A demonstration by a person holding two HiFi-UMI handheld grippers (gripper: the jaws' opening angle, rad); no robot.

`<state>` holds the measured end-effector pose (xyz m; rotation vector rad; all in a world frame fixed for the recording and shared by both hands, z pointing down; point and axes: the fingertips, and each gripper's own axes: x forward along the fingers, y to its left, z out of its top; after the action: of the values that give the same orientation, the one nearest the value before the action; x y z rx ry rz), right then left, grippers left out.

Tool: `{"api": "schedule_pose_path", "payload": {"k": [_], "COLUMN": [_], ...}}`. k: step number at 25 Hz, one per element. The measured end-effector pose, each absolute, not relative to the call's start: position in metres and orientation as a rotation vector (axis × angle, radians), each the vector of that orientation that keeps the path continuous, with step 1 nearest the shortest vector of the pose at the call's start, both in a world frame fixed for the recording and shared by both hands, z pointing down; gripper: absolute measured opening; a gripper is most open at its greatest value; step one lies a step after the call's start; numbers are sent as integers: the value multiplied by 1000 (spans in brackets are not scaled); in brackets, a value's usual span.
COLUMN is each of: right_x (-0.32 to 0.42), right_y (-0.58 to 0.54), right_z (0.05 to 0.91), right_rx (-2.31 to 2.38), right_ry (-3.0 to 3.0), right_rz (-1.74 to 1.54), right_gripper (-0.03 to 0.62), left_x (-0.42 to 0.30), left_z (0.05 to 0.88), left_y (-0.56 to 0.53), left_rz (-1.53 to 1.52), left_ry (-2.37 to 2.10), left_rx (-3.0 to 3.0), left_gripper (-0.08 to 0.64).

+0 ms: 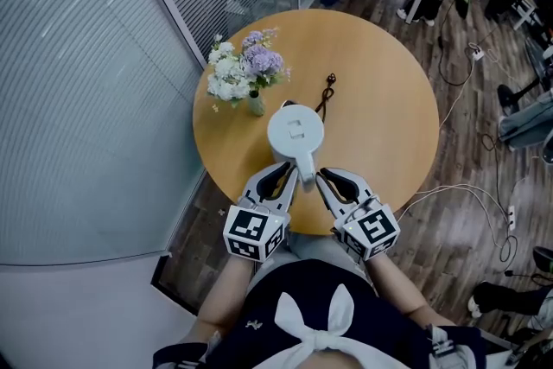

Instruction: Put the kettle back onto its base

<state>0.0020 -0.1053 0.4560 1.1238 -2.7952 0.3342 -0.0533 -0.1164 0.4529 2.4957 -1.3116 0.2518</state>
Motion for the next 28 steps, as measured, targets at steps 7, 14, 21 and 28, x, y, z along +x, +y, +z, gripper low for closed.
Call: {"api": "schedule_pose_path", "payload": {"k": [7,14,21,28], "right_x": [6,6,4,7], "right_y": [-107,-106,-111,-111], "right_z": [440,426,430,431], "right_rx": [1188,1203,1204,1193], "right_ry": [-2764,-2766,-2766,-2755], "right_rz": [313,297,302,309], "right_gripper": [23,23,23,23], "left_x": [-50,-48,-48,-44], "left_z": [430,426,426,424], "left_y": [-112,-107,-113,-113], "left_rz": [226,240,249,259], "left_ry": [-1374,-1400,-1425,-1418], "left_rx": [2525,2509,2502,2498], "left_gripper": [38,32,29,29]}}
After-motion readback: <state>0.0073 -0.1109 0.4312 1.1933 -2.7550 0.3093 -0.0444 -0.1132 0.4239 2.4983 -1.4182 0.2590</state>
